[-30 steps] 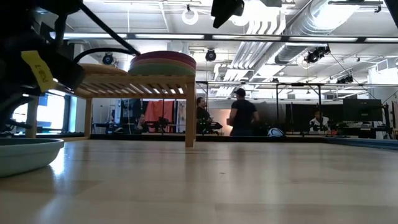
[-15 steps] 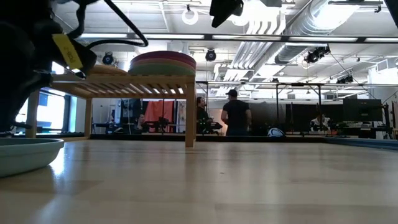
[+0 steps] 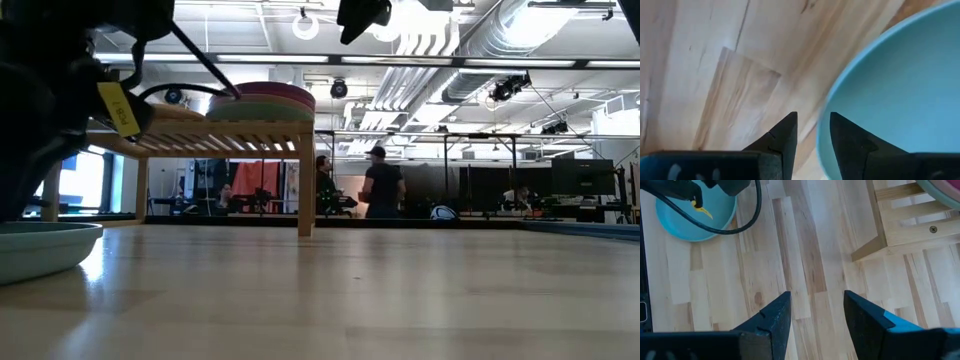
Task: Place and stack plates onto a shelf
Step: Stack the green plate on top of the light brown plate on the shelf
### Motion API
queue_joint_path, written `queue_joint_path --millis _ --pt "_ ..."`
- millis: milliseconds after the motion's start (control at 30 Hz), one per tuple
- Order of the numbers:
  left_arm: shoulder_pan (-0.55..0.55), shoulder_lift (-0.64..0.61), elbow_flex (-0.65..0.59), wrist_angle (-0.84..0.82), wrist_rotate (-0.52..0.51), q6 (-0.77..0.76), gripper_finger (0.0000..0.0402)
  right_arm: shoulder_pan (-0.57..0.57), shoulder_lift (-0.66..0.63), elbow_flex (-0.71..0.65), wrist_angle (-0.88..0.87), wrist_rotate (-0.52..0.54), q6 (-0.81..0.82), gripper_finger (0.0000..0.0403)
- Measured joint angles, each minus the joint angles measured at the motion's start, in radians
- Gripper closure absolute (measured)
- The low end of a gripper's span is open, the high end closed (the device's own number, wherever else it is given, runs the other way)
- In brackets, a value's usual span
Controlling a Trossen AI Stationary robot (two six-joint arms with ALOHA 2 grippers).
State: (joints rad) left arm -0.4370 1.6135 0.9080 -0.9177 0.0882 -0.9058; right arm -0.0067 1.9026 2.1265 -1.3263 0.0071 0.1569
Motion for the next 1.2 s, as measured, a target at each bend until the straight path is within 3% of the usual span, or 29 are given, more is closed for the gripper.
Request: queue_joint_path --millis 467,800,1200 --pt "0.000 0.000 -0.077 0.119 0.051 -0.004 0.0299 0.000 0.000 0.000 0.000 0.000 -0.001 0.0245" --pt "0.000 0.000 -0.075 0.105 0.053 -0.008 0.0393 0.000 0.000 0.000 0.000 0.000 0.000 0.0245" --pt "0.014 -0.119 -0.029 -0.020 0.047 -0.033 0.0399 0.000 0.000 0.000 0.001 0.028 0.022 0.0245"
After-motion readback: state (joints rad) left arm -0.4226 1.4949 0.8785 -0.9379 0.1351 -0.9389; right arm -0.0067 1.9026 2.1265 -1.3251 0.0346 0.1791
